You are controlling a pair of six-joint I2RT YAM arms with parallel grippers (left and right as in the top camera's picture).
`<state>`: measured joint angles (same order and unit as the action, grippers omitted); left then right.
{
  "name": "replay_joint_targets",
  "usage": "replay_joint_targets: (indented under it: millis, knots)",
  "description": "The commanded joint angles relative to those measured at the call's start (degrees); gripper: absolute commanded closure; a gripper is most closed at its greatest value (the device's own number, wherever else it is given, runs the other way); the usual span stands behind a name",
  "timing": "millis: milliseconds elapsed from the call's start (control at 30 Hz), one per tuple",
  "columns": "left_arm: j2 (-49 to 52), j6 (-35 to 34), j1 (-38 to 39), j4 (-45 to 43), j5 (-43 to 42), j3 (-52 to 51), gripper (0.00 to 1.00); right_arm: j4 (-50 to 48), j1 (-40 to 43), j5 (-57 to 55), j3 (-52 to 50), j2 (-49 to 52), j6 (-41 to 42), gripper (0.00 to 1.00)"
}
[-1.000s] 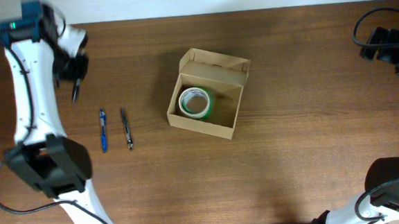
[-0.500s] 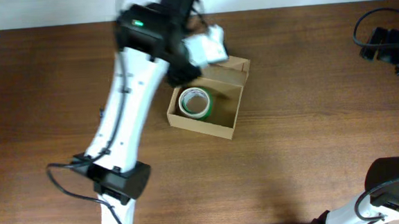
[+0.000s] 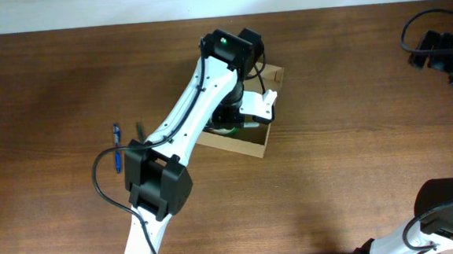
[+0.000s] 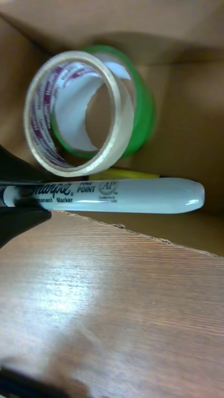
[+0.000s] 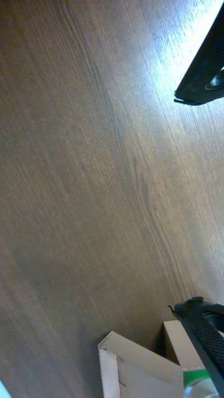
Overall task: Pack container
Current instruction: 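Carry the white marker into the box and release it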
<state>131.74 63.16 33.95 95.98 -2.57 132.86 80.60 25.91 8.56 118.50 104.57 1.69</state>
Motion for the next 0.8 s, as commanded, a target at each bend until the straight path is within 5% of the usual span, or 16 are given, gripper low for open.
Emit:
replay_joint_targets:
  millis: [0,767]
  knots:
    - [-0.4,3.4,-0.3,-1.3,0.7,-0.5,0.98,0.0,0.0,0.5,-0.2,0.5,0.5,0.01]
    - [3.7,7.2,-0.7,-2.3,-2.6,-1.6,0.98,0.0,0.0,0.5,-0.2,0.5,0.5,0.01]
